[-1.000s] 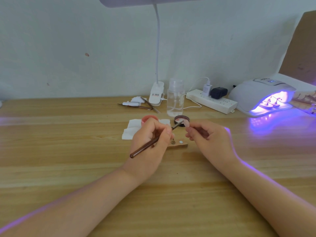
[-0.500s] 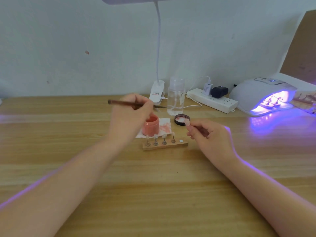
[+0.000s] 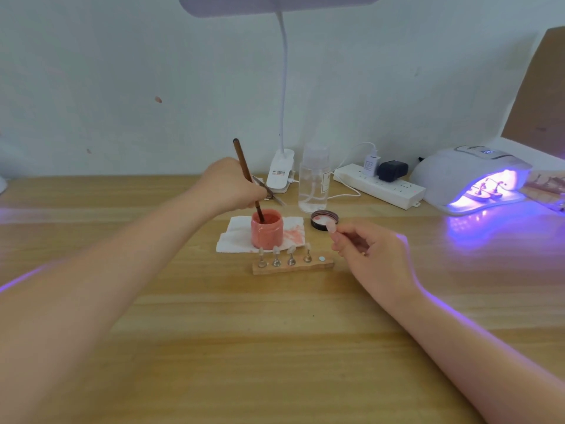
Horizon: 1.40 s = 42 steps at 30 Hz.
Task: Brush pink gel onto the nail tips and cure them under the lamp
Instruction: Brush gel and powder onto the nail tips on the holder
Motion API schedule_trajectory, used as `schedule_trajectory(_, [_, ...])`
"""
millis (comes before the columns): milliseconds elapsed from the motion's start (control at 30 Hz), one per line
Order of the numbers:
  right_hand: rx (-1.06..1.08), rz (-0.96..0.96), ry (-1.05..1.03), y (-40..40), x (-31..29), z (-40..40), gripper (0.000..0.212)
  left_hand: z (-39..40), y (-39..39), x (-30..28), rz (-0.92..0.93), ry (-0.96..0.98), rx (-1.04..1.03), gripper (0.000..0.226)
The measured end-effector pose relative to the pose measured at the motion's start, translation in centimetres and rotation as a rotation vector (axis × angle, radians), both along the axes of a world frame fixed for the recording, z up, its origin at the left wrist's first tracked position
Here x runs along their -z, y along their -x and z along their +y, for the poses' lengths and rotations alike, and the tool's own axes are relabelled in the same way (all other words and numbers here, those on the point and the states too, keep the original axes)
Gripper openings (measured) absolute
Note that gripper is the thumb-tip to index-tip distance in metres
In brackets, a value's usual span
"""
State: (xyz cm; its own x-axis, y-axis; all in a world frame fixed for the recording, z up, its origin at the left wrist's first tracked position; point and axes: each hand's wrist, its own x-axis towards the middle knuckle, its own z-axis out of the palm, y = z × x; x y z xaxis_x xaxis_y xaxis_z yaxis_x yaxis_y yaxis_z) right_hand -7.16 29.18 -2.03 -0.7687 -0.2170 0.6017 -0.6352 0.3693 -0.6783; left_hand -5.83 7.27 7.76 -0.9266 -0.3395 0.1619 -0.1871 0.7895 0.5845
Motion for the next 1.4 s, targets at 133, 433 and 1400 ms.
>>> schedule_trajectory(133, [0.003, -0.001, 0.006, 0.0, 0.0, -0.1, 0.009, 0.4, 0.7, 0.1, -0.077, 0.029, 0.024, 0.017])
schedule_trajectory(433, [0.012, 0.037, -0.016, 0.0, -0.1, -0.1, 0.009, -1.4, 1.0, 0.4, 0.054, -0.263, -0.034, 0.016])
schedule_trajectory(1400, [-0.002, 0.046, -0.016, 0.0, 0.0, -0.1, 0.01, -4.3, -0.8, 2.3, 0.098, -0.868, -0.103, 0.011])
